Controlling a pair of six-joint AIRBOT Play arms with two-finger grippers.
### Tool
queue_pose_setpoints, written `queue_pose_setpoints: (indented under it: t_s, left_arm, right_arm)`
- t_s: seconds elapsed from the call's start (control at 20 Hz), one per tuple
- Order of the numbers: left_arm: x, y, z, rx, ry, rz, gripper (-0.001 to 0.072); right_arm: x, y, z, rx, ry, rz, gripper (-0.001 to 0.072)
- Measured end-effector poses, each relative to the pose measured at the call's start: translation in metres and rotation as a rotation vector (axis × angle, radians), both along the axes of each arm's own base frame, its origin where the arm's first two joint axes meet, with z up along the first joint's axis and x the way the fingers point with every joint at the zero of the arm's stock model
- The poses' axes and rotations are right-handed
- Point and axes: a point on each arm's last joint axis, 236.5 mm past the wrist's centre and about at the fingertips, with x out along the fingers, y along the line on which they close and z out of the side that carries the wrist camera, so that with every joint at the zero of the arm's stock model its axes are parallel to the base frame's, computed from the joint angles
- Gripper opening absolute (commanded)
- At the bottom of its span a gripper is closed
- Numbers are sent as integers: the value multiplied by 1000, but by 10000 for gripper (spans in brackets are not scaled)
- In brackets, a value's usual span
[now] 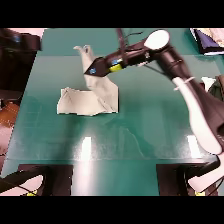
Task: Fold the shirts.
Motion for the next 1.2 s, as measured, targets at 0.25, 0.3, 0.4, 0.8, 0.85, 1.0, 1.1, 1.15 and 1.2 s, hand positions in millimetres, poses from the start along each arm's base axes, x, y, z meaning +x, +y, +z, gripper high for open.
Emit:
queue_pose_setpoints:
  t_s: [0.25,0.3,0.4,0.8,0.85,1.0,1.1,1.15,1.2]
  left_arm:
    - [-32,35,9,50,37,57,28]
    - [-35,37,9,53,46,60,28]
    - [-40,40,7,60,62,64,29]
    - [-49,43,1,74,104,56,28]
    - [-50,43,1,76,106,55,28]
    - [-51,43,-3,77,118,54,29]
    - [-50,43,-8,78,128,53,28]
    - [-49,43,-10,79,130,53,28]
    - [-49,43,-14,79,136,52,28]
  right_arm:
    - [2,61,-57,-7,36,0,39]
    - [2,72,-70,-10,42,-9,280]
    - [4,94,-92,-4,50,-40,717]
    - [8,52,-123,-113,118,-2,524]
    - [13,30,-128,-145,144,-3,521]
    - [25,-48,-145,-240,250,-66,438]
    - [33,-96,-156,-279,317,-151,439]
    - [37,-116,-161,-288,344,-203,440]
    - [40,-130,-167,-289,367,-251,476]
